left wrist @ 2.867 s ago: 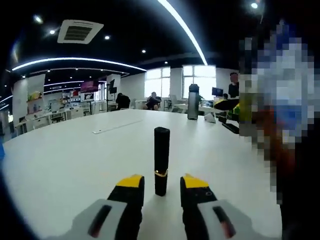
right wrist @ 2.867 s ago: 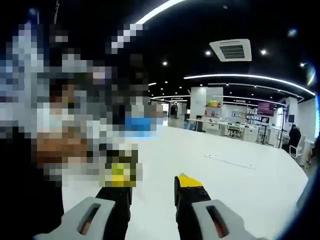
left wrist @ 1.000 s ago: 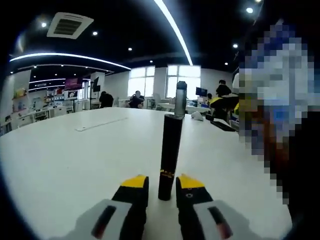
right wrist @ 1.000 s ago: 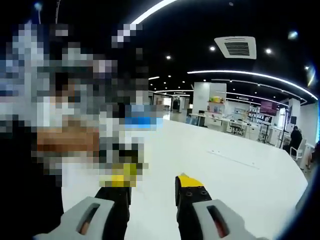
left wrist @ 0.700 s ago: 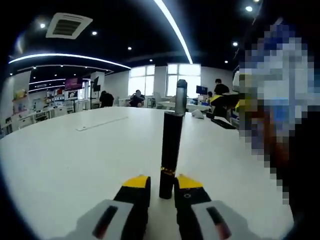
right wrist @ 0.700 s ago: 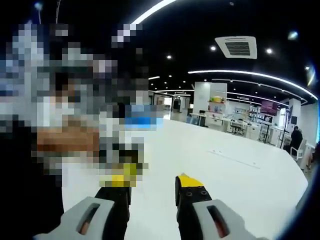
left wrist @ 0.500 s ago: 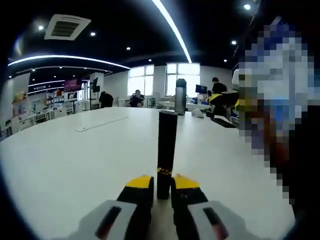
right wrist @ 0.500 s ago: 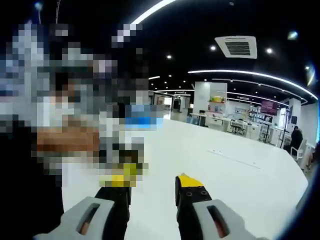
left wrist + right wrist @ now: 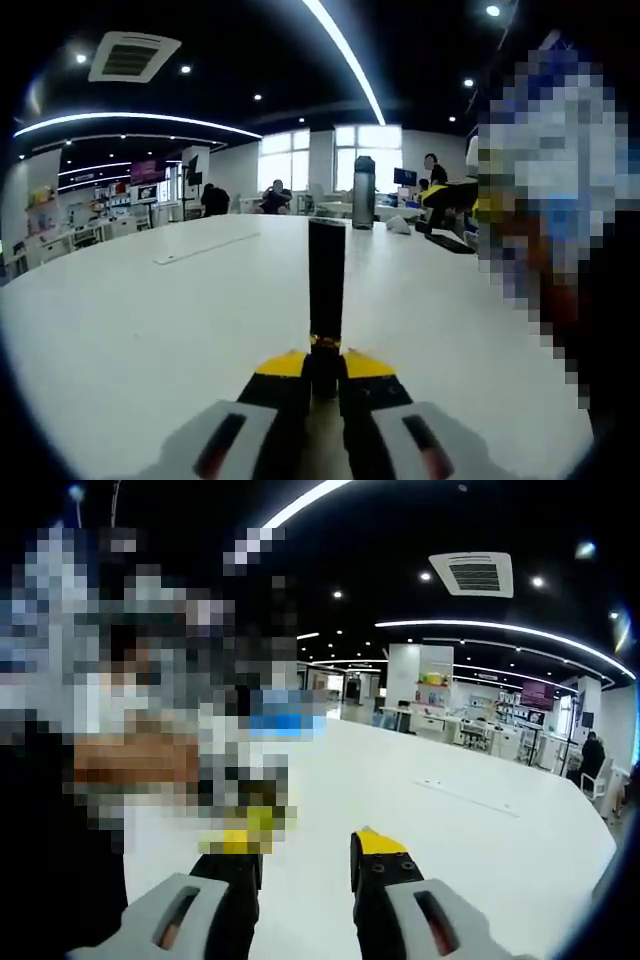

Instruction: Unscrew the lipstick cap, remove the lipstick, and put the cap back on the lipstick

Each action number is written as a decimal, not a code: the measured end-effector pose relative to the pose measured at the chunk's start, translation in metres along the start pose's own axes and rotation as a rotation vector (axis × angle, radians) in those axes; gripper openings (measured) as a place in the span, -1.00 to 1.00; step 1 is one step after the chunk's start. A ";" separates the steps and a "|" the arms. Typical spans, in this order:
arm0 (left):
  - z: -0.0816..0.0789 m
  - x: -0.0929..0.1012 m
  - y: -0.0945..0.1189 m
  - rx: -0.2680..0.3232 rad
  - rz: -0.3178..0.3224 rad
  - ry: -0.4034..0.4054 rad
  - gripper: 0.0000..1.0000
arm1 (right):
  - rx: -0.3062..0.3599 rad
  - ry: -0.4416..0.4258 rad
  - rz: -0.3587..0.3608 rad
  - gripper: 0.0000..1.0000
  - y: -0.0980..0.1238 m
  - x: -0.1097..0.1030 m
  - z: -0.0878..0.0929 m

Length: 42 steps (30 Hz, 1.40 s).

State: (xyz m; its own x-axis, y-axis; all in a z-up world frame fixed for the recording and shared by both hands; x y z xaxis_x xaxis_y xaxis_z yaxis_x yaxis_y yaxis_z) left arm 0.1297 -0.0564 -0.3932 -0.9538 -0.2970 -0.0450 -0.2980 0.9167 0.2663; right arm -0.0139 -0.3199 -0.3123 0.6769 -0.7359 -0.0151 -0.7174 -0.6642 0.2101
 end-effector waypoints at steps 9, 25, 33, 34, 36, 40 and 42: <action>-0.002 0.001 0.004 0.010 -0.008 0.009 -0.74 | -0.001 -0.002 0.000 -0.33 0.000 0.001 0.000; -0.027 0.020 0.025 0.065 0.026 0.014 -0.75 | -0.003 -0.003 0.004 -0.33 0.000 0.001 0.001; -0.027 0.019 0.037 0.051 0.001 0.051 -0.75 | -0.003 -0.002 0.004 -0.33 0.000 0.000 0.001; -0.027 0.018 0.040 0.049 -0.005 0.062 -0.75 | -0.003 -0.002 0.005 -0.33 0.000 0.000 0.001; -0.028 0.017 0.044 0.048 -0.013 0.074 -0.75 | -0.003 -0.003 0.005 -0.33 0.000 0.000 0.001; -0.035 0.017 0.053 0.054 -0.017 0.070 -0.75 | -0.004 -0.003 0.006 -0.33 0.000 -0.001 0.001; -0.039 0.018 0.058 0.060 -0.016 0.064 -0.75 | -0.004 -0.003 0.006 -0.33 -0.001 -0.001 0.001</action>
Point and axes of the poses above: the point that each gripper's makers call its tool centre point, and the gripper's own axes: y roughly backward along the fingers, x roughly to its right, z roughly out of its underside, the point moved 10 cm from there along y, roughly backward along the fingers, and after that the axes turned 4 degrees about -y, right-handed, at the moved point
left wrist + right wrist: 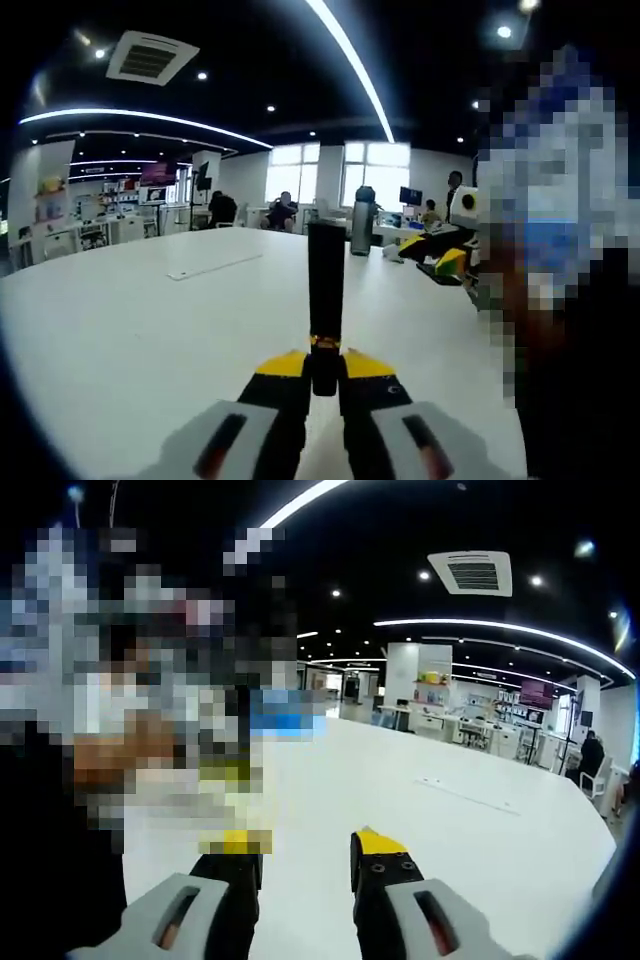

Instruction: Unscrew the lipstick cap, remove the lipstick, and put the cap back on the lipstick

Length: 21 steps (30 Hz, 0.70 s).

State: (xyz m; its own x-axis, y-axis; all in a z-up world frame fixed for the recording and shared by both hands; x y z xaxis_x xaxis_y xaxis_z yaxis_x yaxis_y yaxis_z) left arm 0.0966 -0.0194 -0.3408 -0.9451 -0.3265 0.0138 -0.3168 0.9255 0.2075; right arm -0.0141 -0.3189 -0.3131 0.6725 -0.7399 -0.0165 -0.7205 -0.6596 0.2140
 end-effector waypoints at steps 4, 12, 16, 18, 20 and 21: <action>-0.010 0.007 0.012 0.010 0.003 -0.025 -0.75 | -0.001 -0.001 0.000 -0.33 0.000 0.000 0.000; -0.021 0.014 0.037 0.052 -0.013 -0.011 -0.75 | -0.003 0.000 -0.003 -0.33 -0.001 -0.001 0.000; -0.021 0.012 0.046 0.058 -0.044 -0.003 -0.75 | -0.002 0.000 0.000 -0.33 -0.001 -0.001 0.000; -0.020 0.011 0.050 0.059 -0.047 0.008 -0.75 | -0.002 0.000 0.000 -0.33 -0.001 -0.001 0.000; -0.019 0.010 0.053 0.059 -0.052 0.021 -0.75 | -0.002 0.000 0.000 -0.33 -0.001 -0.001 0.000; -0.019 0.010 0.053 0.056 -0.053 0.023 -0.75 | -0.002 0.000 -0.001 -0.33 -0.001 -0.001 0.000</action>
Point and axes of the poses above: the point that each gripper's makers call its tool centre point, and the gripper's own axes: y roughly backward along the fingers, x roughly to its right, z roughly out of its underside, the point moved 10 cm from there along y, roughly backward along the fingers, and after that the axes turned 4 degrees about -y, right-handed, at the moved point
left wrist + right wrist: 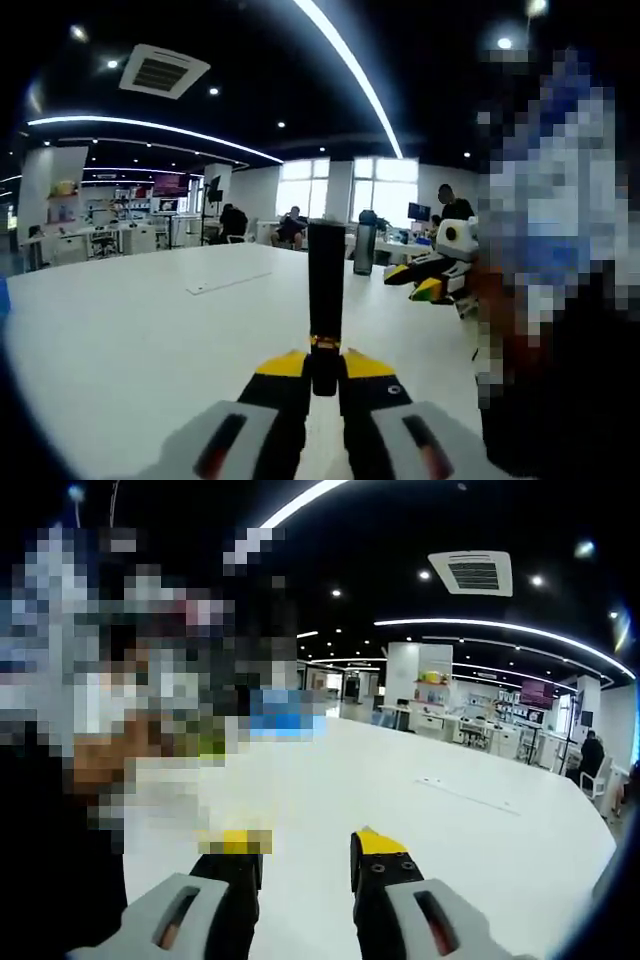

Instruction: Unscrew the lipstick cap, remove the lipstick, and put the cap back on the lipstick

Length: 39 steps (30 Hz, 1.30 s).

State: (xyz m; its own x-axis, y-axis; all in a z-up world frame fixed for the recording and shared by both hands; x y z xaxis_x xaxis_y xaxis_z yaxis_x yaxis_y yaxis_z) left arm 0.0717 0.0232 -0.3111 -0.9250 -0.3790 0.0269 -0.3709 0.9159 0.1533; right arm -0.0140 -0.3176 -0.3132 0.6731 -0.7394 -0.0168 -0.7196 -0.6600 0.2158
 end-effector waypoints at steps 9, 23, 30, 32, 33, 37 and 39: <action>0.008 0.001 0.006 -0.013 -0.012 0.006 -0.75 | -0.006 0.000 -0.004 -0.33 -0.002 0.001 0.000; 0.016 0.007 0.013 -0.027 -0.016 -0.005 -0.75 | -0.022 0.005 -0.014 -0.33 -0.006 0.000 0.002; 0.003 0.013 0.008 -0.004 -0.007 -0.024 -0.75 | -0.022 0.004 -0.009 -0.33 -0.005 0.000 0.003; 0.003 0.016 0.008 -0.001 -0.003 -0.033 -0.75 | -0.019 0.005 -0.013 -0.33 -0.005 0.000 0.002; 0.005 0.017 0.008 -0.003 -0.003 -0.036 -0.75 | -0.021 0.000 -0.017 -0.37 -0.005 -0.001 0.002; 0.018 0.017 0.007 -0.033 -0.002 -0.036 -0.75 | 0.003 -0.046 -0.063 -0.51 -0.008 -0.010 -0.002; 0.022 0.018 0.005 -0.041 0.011 -0.027 -0.75 | 0.009 -0.037 -0.067 -0.45 -0.010 -0.015 -0.004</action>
Point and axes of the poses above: the point that each gripper's makers call its tool centre point, and the gripper's own axes: y roughly backward along the fingers, x roughly to its right, z roughly out of its underside, the point moved 10 cm from there along y, roughly backward along the fingers, and after that the axes turned 4 degrees about -y, right-handed, at the moved point
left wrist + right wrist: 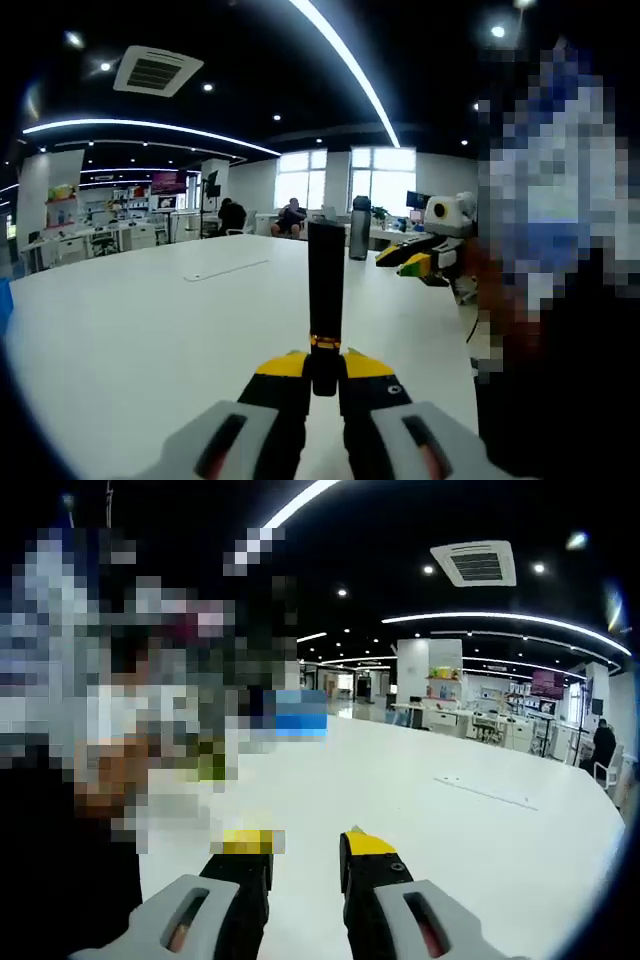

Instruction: Unscrew the lipstick cap, remove the lipstick, and put the cap back on the lipstick

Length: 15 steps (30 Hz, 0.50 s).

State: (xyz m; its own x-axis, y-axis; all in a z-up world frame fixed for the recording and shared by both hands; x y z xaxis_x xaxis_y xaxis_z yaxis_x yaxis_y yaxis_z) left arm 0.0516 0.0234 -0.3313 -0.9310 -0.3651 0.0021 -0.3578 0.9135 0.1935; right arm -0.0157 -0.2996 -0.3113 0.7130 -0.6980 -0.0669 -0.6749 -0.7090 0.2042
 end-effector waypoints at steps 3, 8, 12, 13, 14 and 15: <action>0.002 0.007 -0.007 -0.001 0.024 0.004 -0.75 | -0.024 0.022 -0.006 -0.43 -0.004 -0.004 0.002; 0.002 0.020 -0.018 0.000 0.082 -0.004 -0.75 | -0.031 0.034 -0.044 -0.45 -0.009 -0.011 0.003; 0.003 0.023 -0.020 0.002 0.105 -0.003 -0.75 | -0.027 0.029 -0.073 -0.46 -0.012 -0.014 0.003; 0.005 0.028 -0.025 0.004 0.139 0.004 -0.75 | -0.014 0.021 -0.121 -0.47 -0.016 -0.020 0.003; 0.006 0.030 -0.027 0.001 0.147 0.003 -0.75 | -0.004 0.010 -0.137 -0.48 -0.018 -0.022 0.003; 0.007 0.031 -0.029 -0.002 0.153 -0.001 -0.75 | 0.008 -0.001 -0.152 -0.51 -0.019 -0.024 0.002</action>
State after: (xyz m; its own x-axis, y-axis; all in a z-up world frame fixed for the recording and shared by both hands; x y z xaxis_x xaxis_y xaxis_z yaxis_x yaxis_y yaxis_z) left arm 0.0325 -0.0133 -0.3435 -0.9747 -0.2212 0.0308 -0.2114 0.9582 0.1930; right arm -0.0203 -0.2697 -0.3155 0.8068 -0.5828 -0.0970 -0.5610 -0.8071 0.1839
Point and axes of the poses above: the point that each gripper's makers call its tool centre point, and the gripper's own axes: y roughly backward along the fingers, x roughly to its right, z roughly out of its underside, the point moved 10 cm from there along y, roughly backward along the fingers, and after that the axes turned 4 degrees about -y, right-handed, at the moved point
